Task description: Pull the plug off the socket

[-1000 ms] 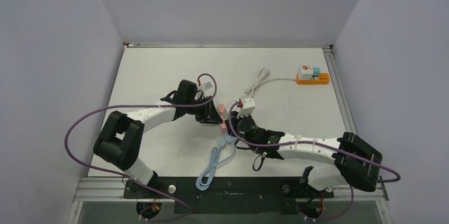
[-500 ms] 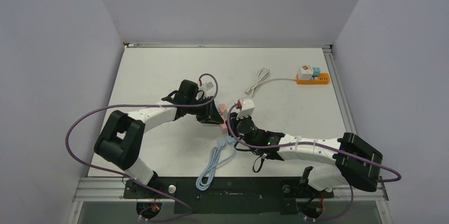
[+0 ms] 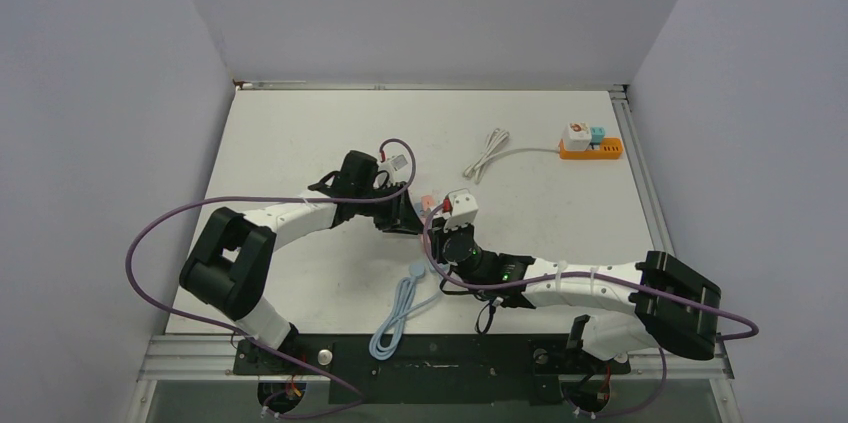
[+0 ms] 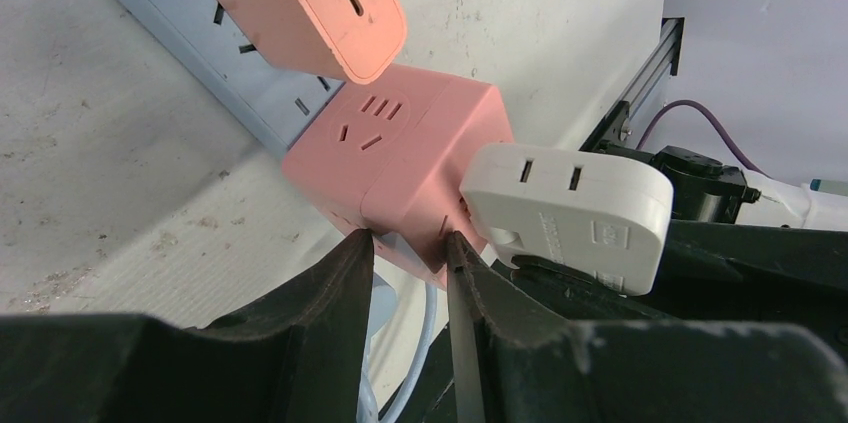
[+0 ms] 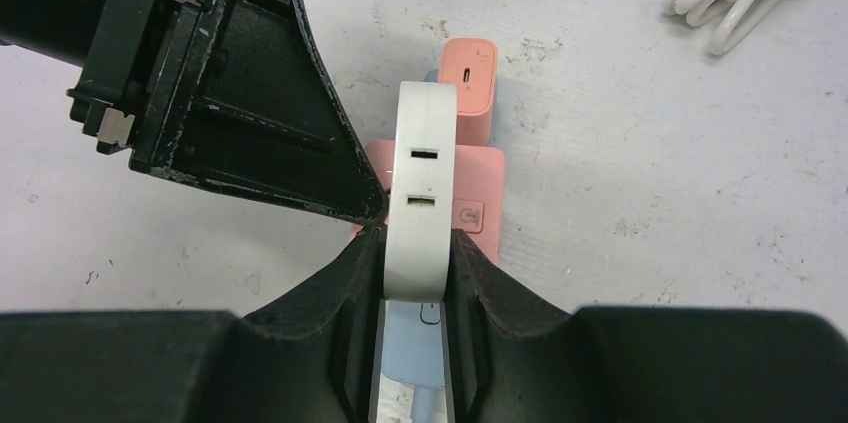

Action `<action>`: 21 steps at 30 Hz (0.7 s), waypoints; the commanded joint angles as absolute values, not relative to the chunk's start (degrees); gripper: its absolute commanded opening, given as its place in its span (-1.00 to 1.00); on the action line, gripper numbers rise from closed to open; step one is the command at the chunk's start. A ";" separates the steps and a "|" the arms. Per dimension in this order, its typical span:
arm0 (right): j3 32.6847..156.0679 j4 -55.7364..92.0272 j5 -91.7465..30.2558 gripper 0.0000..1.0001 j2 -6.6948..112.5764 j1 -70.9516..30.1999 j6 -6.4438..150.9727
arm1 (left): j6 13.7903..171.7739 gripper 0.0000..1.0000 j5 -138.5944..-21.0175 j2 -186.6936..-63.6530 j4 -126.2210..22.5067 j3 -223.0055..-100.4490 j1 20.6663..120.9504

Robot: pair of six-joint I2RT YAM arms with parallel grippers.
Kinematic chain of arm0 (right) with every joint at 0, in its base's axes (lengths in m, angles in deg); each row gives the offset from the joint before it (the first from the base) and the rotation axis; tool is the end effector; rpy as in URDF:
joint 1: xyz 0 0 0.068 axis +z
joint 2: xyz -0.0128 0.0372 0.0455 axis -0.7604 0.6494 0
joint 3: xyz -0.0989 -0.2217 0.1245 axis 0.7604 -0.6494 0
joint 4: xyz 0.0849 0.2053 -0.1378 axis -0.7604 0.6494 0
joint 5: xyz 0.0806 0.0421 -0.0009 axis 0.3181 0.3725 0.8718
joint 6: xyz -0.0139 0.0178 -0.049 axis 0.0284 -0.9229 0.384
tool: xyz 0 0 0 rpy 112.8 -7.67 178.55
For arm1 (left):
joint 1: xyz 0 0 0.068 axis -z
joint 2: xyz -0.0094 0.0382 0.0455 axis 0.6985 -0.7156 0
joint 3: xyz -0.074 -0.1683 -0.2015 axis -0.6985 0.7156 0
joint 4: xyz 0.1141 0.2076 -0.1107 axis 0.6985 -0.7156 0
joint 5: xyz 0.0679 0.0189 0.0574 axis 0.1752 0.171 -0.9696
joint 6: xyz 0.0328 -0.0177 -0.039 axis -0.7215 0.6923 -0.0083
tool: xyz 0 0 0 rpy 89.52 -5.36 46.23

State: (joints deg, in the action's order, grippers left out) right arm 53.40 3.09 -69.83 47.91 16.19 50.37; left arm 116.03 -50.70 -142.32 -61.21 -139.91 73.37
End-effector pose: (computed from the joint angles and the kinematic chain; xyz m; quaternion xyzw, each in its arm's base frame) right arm 0.1293 0.2410 0.2055 -0.1258 0.8230 0.2124 0.5115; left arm 0.2693 -0.1742 0.1794 0.0661 0.8931 -0.4287 0.1195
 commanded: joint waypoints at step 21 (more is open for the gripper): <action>53.09 1.86 -68.14 -0.89 43.75 10.83 44.91 | 111.26 -0.45 -61.08 -146.10 -69.06 -137.98 73.66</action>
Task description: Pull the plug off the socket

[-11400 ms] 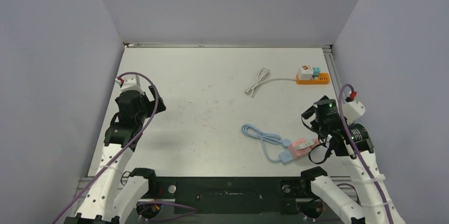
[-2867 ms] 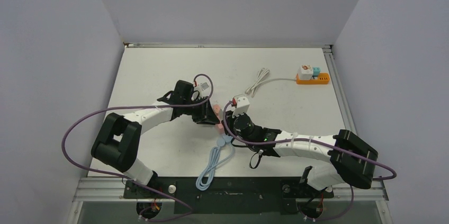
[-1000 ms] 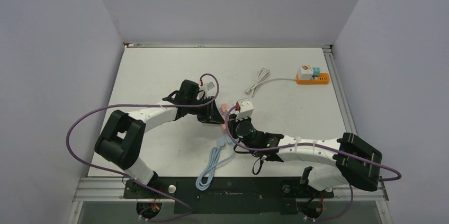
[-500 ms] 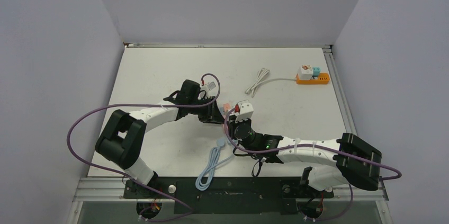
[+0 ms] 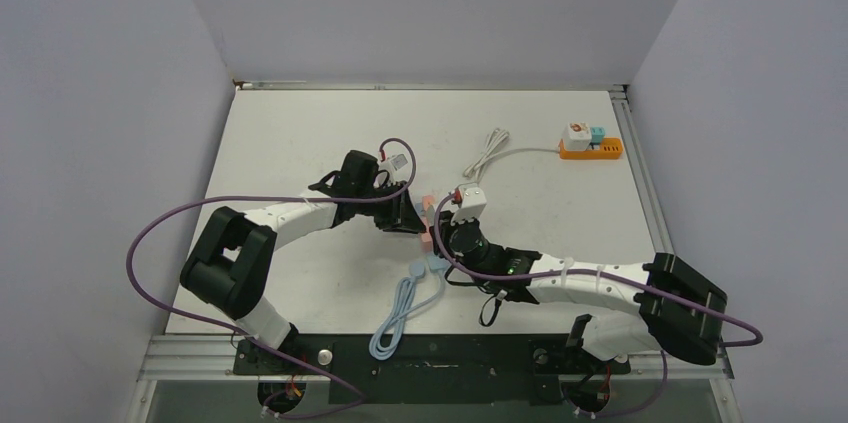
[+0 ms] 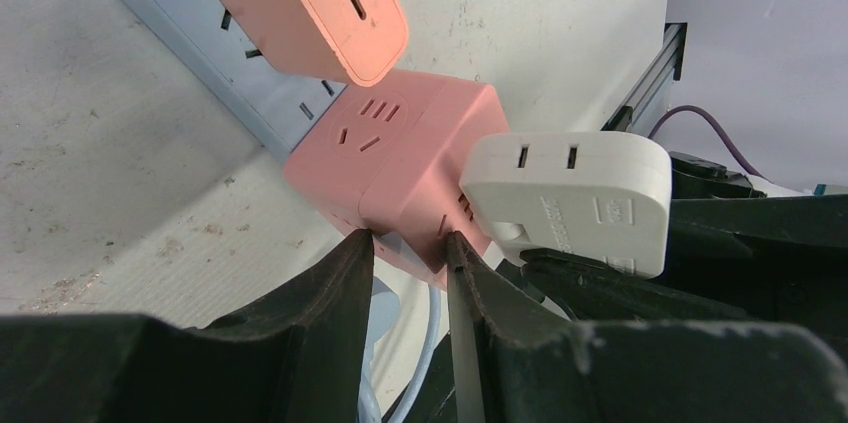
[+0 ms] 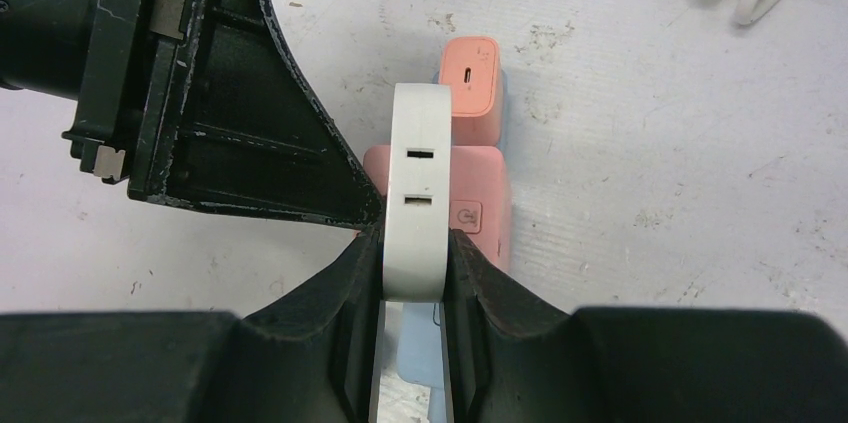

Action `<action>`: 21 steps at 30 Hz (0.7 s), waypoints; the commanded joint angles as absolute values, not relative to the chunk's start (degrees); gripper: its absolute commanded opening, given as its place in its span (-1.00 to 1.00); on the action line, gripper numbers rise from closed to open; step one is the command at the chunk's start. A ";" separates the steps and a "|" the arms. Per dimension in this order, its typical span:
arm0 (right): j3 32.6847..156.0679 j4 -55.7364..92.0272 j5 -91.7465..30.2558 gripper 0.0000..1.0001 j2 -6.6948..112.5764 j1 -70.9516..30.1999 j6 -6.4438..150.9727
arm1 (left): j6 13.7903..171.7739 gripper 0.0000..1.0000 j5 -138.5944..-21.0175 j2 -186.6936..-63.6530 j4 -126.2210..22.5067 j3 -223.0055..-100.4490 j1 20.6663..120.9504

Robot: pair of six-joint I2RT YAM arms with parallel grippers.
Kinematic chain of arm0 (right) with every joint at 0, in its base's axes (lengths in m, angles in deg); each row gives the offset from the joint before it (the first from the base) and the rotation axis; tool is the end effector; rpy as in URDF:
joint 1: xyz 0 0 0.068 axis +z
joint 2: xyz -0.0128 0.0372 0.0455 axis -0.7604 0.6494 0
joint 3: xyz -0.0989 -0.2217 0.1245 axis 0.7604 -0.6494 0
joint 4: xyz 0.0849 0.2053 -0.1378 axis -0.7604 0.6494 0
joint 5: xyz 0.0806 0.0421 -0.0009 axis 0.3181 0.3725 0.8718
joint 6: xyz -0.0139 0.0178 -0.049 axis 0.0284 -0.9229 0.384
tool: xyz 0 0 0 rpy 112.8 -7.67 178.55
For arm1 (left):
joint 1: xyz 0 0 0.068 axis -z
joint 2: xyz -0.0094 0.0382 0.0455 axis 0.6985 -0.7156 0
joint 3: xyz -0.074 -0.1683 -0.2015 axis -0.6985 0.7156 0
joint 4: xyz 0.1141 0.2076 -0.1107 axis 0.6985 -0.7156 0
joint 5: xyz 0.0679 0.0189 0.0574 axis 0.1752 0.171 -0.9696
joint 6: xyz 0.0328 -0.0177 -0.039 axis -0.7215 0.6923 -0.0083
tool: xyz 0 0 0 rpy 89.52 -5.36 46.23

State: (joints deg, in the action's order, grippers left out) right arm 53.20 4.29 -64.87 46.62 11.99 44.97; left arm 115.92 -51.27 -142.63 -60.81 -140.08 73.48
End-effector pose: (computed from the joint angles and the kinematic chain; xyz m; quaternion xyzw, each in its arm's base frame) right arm 0.1431 0.2301 0.2074 -0.0803 0.8349 0.2453 0.4862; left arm 0.2705 -0.1753 0.1789 0.0669 0.8936 -0.4260 0.1242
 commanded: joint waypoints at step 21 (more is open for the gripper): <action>51.98 -2.71 -68.62 -0.89 43.32 13.97 50.25 | 111.30 -0.45 -60.64 -145.35 -69.08 -138.14 73.66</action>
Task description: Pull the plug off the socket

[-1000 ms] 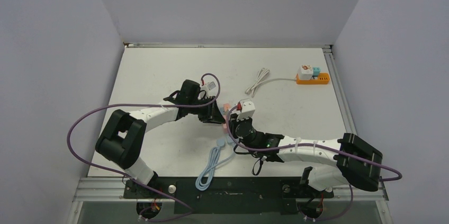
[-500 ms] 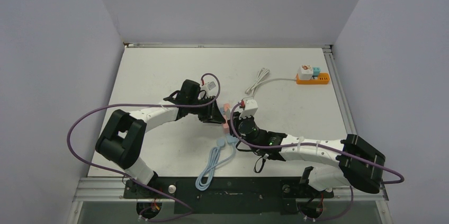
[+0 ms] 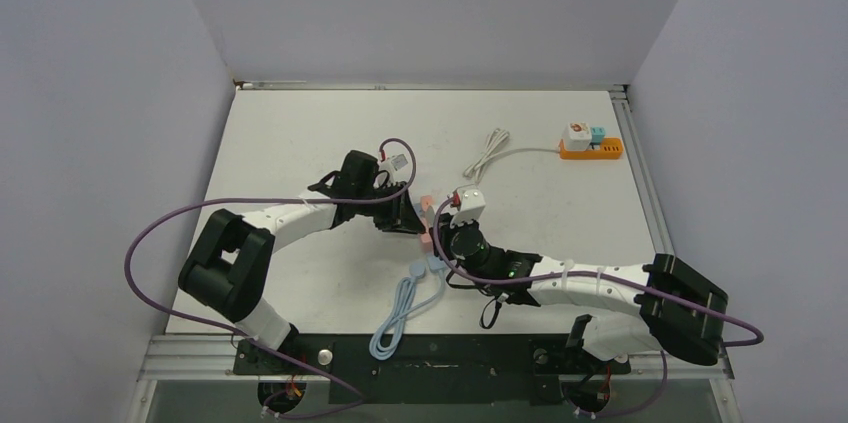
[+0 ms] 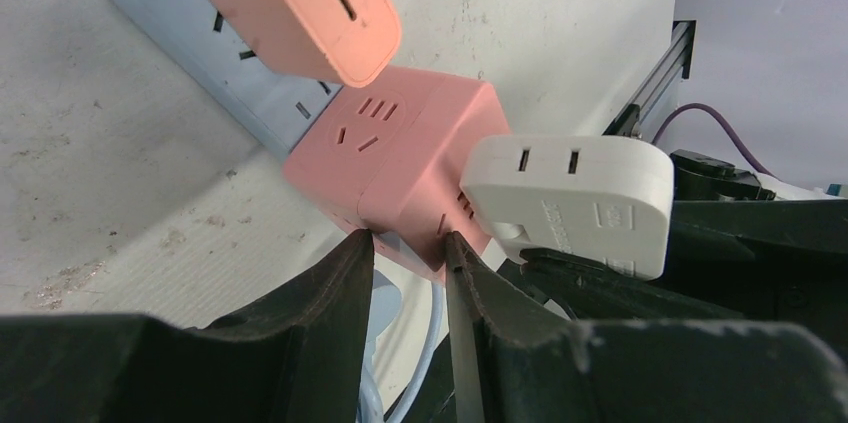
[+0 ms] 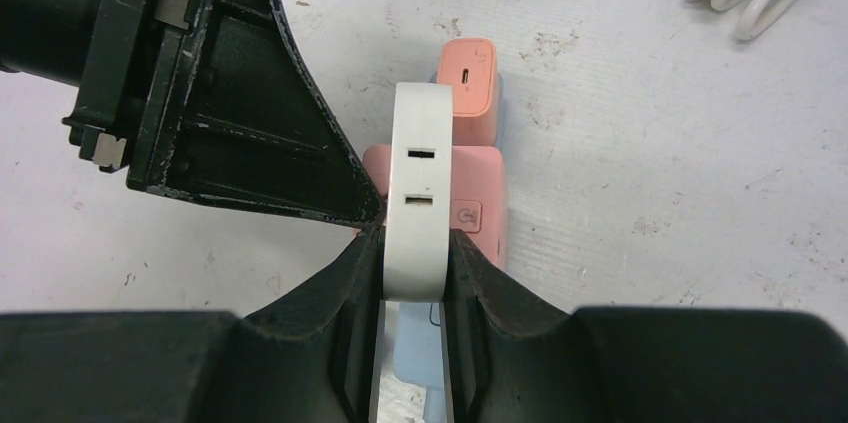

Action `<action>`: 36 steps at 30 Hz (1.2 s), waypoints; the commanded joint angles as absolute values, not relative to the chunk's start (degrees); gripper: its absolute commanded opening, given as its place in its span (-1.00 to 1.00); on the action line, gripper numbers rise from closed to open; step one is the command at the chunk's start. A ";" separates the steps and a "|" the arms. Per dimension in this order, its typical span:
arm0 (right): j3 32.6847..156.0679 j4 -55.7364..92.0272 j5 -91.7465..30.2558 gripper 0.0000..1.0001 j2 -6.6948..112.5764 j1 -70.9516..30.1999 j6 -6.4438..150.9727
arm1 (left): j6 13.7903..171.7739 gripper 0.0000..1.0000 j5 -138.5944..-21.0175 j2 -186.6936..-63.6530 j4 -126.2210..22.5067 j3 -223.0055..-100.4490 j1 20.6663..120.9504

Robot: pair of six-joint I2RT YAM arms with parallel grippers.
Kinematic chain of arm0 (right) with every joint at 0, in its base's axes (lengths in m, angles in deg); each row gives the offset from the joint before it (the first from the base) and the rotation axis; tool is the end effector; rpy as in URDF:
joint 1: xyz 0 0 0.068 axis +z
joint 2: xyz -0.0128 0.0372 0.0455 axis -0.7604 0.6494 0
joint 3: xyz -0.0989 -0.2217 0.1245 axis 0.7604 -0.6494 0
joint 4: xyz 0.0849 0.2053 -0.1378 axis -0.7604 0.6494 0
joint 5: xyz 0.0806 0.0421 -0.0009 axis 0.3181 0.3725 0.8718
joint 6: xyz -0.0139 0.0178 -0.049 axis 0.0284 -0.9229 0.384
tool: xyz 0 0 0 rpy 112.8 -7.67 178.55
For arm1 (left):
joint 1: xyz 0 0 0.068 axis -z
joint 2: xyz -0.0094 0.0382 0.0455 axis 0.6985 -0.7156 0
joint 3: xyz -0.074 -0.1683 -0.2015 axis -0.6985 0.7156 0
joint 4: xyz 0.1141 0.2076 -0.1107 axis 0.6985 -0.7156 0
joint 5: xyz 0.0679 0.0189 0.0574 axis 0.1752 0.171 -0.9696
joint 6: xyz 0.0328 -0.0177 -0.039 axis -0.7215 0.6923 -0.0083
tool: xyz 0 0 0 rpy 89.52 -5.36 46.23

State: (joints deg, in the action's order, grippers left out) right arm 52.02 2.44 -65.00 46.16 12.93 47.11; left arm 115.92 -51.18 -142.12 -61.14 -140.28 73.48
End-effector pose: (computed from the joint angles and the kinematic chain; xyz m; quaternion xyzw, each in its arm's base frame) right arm 0.1382 0.2301 0.2059 -0.0989 0.8280 0.2463 0.4940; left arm 0.2702 -0.1751 0.1822 0.0682 0.8924 -0.4278 0.1265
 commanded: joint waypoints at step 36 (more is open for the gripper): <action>41.28 6.57 -44.82 -0.89 25.95 -24.05 40.70 | 106.12 0.76 -64.59 -121.65 -63.91 -137.01 69.87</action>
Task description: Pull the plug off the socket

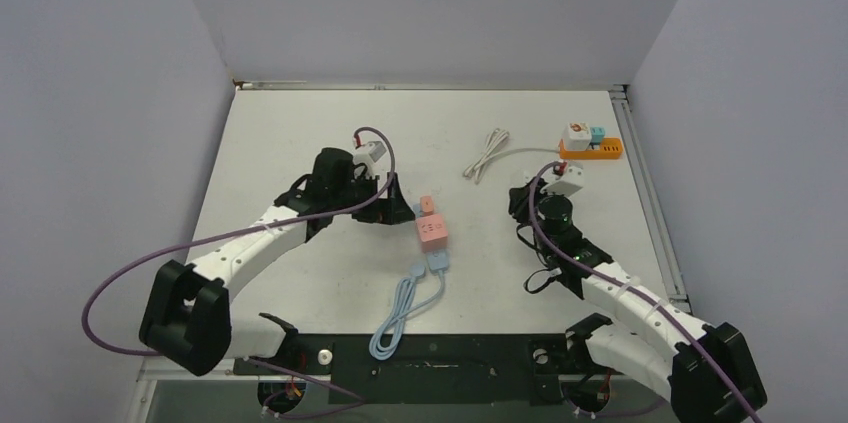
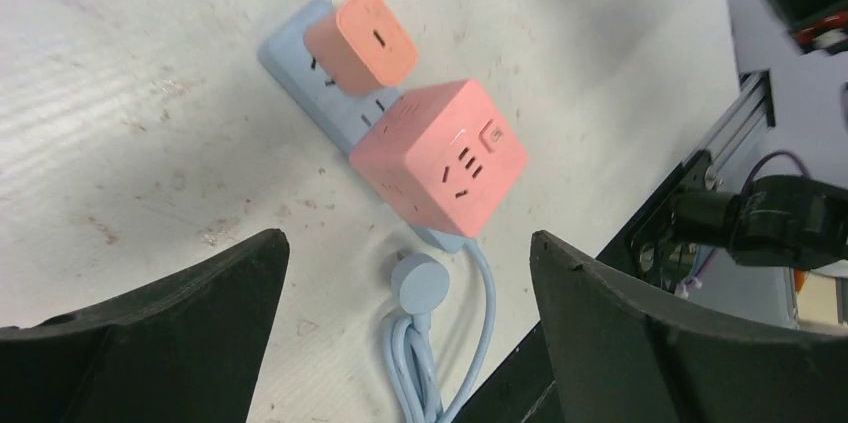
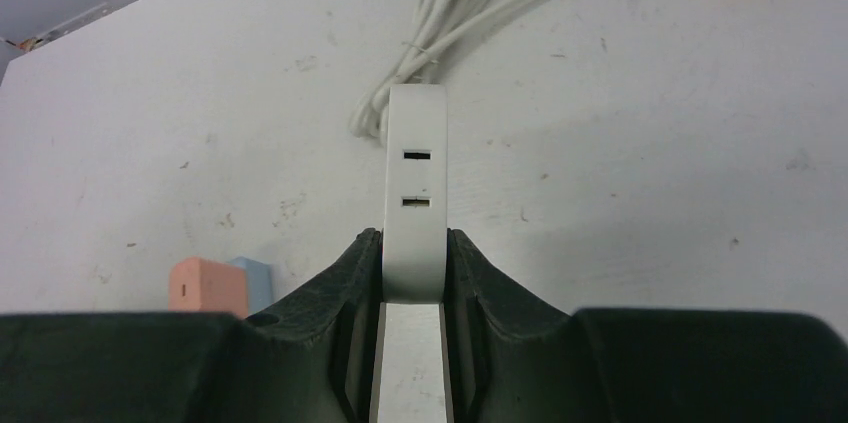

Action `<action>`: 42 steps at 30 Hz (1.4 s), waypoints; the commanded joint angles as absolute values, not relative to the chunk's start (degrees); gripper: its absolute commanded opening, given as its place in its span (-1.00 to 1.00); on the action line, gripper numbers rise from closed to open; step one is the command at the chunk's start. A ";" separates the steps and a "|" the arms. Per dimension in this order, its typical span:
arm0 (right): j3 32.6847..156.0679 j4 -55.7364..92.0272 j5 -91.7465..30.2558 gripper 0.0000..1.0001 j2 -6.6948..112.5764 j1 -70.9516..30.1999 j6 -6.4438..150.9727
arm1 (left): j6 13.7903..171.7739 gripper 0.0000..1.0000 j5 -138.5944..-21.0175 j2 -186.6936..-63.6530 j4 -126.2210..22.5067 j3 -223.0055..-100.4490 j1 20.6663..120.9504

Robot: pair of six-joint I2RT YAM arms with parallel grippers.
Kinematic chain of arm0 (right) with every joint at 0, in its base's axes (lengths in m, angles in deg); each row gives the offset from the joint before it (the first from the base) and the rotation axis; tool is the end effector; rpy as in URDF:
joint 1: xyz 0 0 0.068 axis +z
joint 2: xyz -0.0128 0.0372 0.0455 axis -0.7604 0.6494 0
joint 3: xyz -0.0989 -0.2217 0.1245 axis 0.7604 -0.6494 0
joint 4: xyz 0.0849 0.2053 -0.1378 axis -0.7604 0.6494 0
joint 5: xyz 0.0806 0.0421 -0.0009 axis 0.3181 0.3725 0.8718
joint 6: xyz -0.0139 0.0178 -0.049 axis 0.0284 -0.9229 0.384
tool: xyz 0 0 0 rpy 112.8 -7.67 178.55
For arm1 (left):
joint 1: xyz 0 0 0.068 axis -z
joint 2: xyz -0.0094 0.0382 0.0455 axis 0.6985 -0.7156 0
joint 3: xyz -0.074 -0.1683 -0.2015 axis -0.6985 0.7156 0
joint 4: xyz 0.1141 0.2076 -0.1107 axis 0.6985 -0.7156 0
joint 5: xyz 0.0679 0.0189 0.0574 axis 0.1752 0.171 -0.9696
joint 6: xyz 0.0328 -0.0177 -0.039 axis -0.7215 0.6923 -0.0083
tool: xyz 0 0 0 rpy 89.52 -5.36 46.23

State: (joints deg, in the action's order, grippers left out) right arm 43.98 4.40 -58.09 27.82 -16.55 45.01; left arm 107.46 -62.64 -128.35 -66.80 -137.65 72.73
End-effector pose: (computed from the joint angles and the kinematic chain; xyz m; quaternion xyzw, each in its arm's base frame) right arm 0.1878 0.1073 0.2263 0.1088 0.7939 0.2062 0.5616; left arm 0.2447 -0.1497 0.2268 0.1040 0.8939 -0.3570 0.2504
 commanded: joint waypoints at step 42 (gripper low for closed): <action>36.23 15.38 -41.15 -0.04 26.29 -37.55 35.41 | 108.88 0.75 -66.70 -117.27 -66.28 -135.79 64.47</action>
